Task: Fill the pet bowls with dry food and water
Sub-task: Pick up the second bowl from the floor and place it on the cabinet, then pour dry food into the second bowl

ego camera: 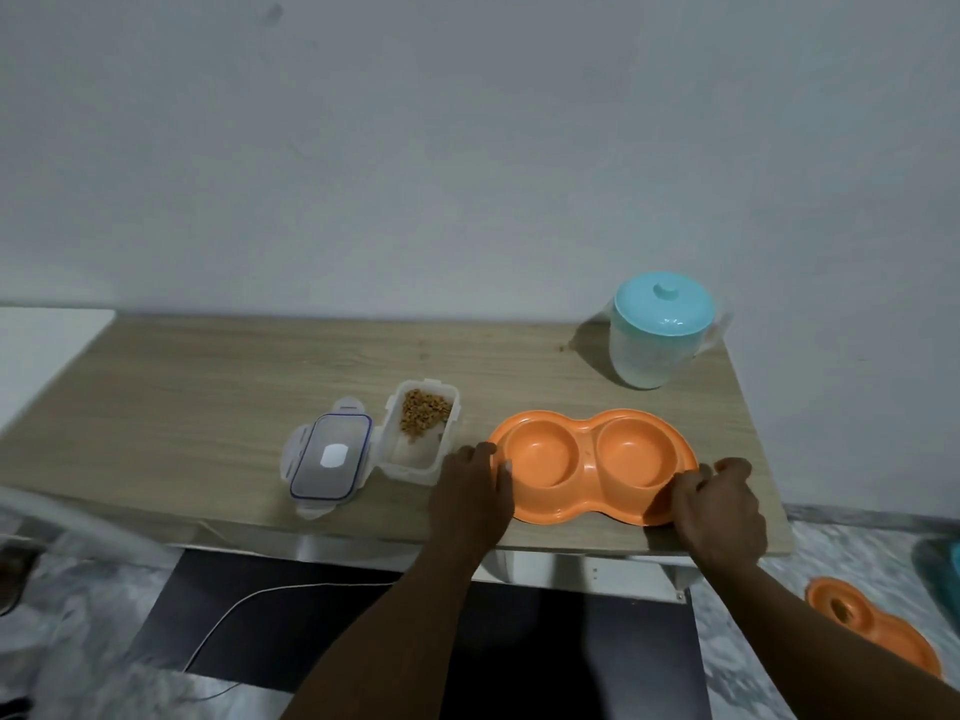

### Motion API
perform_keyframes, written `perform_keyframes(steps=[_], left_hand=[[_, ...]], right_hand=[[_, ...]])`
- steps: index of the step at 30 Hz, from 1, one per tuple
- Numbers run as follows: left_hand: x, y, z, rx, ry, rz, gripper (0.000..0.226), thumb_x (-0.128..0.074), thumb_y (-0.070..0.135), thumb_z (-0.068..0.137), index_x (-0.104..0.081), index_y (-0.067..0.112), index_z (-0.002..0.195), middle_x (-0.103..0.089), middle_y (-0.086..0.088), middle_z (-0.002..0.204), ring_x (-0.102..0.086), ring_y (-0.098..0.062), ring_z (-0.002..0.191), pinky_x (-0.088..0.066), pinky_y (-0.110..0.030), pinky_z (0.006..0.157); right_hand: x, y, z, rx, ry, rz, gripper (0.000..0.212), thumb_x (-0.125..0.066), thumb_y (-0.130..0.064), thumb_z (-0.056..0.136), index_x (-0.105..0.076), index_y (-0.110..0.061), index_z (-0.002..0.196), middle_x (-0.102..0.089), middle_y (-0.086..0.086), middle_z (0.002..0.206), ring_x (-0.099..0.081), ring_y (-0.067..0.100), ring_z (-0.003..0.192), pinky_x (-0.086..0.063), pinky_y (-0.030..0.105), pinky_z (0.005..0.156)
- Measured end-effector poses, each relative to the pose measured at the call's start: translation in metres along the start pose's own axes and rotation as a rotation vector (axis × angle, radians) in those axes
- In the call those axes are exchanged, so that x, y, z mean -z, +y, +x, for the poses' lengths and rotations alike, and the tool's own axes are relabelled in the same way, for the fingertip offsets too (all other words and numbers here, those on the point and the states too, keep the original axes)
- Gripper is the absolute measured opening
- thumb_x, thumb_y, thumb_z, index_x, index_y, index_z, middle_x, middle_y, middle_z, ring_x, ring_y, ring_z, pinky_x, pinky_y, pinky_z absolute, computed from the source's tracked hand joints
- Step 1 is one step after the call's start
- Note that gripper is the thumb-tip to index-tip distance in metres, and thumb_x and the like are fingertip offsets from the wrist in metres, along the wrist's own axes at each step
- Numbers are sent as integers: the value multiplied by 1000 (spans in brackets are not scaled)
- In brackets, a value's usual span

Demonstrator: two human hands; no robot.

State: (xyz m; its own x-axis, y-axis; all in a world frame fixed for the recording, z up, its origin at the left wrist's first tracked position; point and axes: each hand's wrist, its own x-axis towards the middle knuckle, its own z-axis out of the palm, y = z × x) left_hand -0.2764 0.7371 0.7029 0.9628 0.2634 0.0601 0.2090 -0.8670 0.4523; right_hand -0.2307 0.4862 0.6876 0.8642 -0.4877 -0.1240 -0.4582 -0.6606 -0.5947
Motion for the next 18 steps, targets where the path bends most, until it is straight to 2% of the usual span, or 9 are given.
perform_keyframes(steps=[3, 7, 9, 11, 14, 16, 18], left_hand=[[27, -17, 5, -71, 129, 21, 27, -51, 34, 94, -61, 19, 115, -62, -2, 109, -54, -19, 105, -49, -33, 77], [60, -62, 29, 68, 234, -17, 22, -54, 29, 92, -60, 14, 108, -60, -6, 104, -53, -23, 99, -49, -35, 77], [72, -85, 41, 143, 275, -95, 24, -59, 23, 90, -62, 10, 110, -62, -11, 103, -56, -28, 98, -47, -37, 82], [79, -101, 52, 249, 255, -196, 30, -59, 19, 90, -62, 7, 118, -64, -15, 112, -59, -31, 105, -43, -37, 91], [80, -117, 66, 352, 67, -317, 35, -58, 21, 93, -62, 6, 124, -66, -15, 121, -60, -30, 114, -43, -35, 97], [79, -124, 74, 279, -52, -288, 28, -57, 20, 93, -67, 4, 115, -68, -13, 115, -62, -31, 109, -44, -33, 92], [76, -131, 82, 216, -119, -277, 22, -56, 16, 92, -72, 4, 101, -71, -11, 106, -64, -29, 102, -44, -30, 85]], right_hand=[[-2, -30, -10, 112, 107, 69, 34, -51, -24, 96, -45, -9, 126, -63, 20, 113, -63, 41, 92, -49, 48, 78], [-22, -88, -33, 412, 32, 243, 23, -55, -19, 94, -53, -14, 116, -63, 9, 103, -61, 29, 92, -49, 42, 78], [-41, -117, -53, 476, -54, 316, 19, -55, -17, 93, -56, -16, 112, -63, 5, 100, -60, 24, 91, -50, 43, 80], [-63, -143, -79, 447, -170, 370, 20, -56, -15, 92, -59, -15, 112, -63, 5, 100, -60, 22, 93, -49, 41, 85], [-98, -170, -117, 270, -317, 418, 33, -54, -20, 93, -60, -11, 124, -64, 8, 113, -59, 25, 106, -45, 34, 92], [-119, -181, -135, 126, -381, 424, 41, -54, -26, 94, -57, -8, 131, -63, 10, 124, -57, 27, 115, -45, 37, 100], [-134, -188, -145, 76, -425, 419, 40, -53, -31, 96, -57, -7, 128, -63, 12, 124, -59, 29, 113, -49, 47, 99]])
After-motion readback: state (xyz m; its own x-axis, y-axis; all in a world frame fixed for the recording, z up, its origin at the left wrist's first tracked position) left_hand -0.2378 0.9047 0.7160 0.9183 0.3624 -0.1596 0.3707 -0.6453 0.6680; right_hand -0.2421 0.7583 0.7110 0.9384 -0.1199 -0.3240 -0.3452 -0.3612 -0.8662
